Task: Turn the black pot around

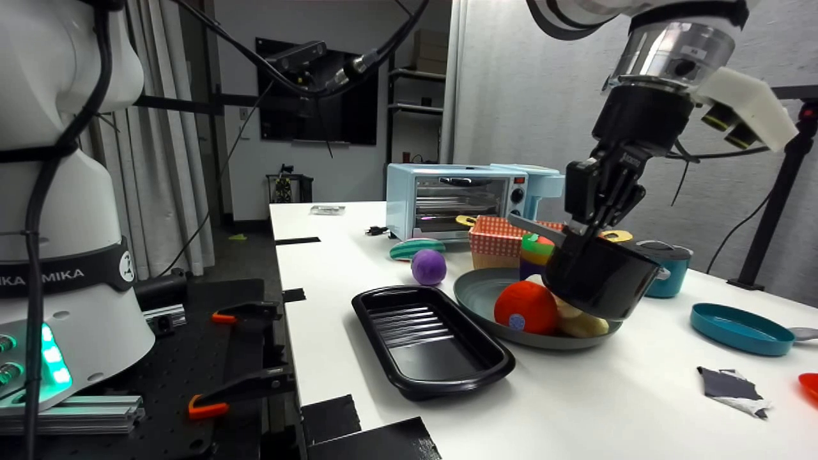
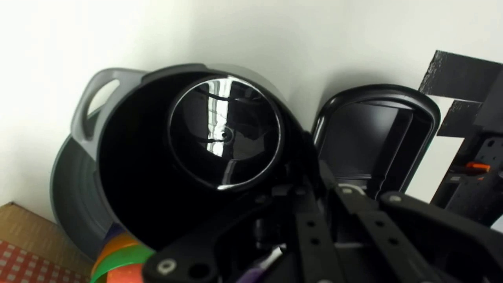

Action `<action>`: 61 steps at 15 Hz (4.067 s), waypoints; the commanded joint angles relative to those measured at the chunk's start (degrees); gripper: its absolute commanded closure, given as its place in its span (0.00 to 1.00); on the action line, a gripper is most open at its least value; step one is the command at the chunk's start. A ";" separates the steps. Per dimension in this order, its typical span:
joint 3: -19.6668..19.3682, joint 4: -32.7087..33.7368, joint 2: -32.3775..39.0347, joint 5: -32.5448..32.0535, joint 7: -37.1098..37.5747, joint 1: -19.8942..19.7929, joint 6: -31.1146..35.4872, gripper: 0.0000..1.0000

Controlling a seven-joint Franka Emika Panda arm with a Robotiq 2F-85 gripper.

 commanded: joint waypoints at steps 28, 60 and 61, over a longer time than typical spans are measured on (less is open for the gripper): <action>-5.18 -3.89 5.69 -3.32 6.46 -1.58 21.80 0.51; -1.44 -19.37 -19.23 11.00 68.52 8.98 21.61 0.00; -1.41 -20.84 -20.33 10.76 71.53 9.44 23.39 0.00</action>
